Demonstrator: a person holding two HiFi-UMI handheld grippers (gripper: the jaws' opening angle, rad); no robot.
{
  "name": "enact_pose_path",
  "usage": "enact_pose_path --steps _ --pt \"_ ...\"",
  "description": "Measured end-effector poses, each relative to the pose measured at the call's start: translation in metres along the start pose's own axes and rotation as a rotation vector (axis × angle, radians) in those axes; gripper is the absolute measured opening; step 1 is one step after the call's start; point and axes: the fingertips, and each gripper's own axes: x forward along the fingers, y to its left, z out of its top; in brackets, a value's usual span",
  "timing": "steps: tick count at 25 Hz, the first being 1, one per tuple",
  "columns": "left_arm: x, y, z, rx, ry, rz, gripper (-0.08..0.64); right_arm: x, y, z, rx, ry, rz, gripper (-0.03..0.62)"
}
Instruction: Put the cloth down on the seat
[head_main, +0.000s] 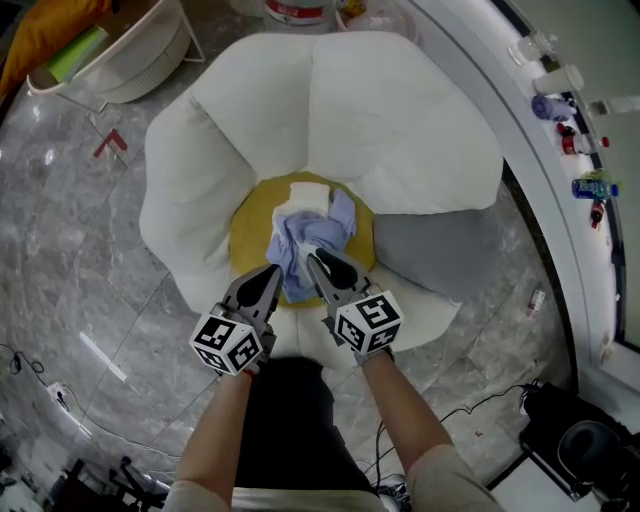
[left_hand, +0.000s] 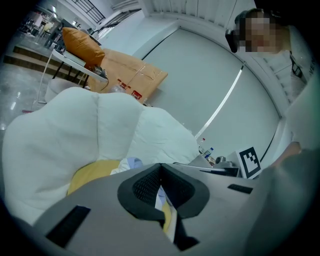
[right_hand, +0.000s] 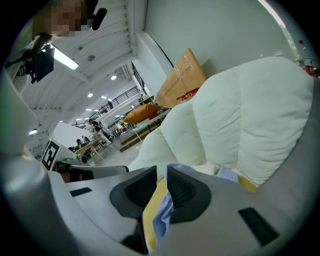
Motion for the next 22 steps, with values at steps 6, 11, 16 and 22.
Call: enact_pose_path --steps 6,11,16,22 --pt "-0.019 -0.033 0.035 0.005 -0.005 0.003 0.014 -0.031 0.026 0.039 0.012 -0.011 0.003 0.041" --pt "-0.033 -0.064 0.061 0.020 -0.012 -0.008 0.014 -0.056 0.051 0.070 0.016 -0.026 0.029 0.018" --pt "-0.053 -0.108 0.082 0.060 0.012 -0.042 0.014 -0.092 0.086 0.099 -0.001 -0.025 0.070 0.017" --pt "-0.079 -0.163 0.113 0.100 0.022 -0.085 0.014 -0.141 0.124 0.133 -0.022 -0.025 0.099 0.017"
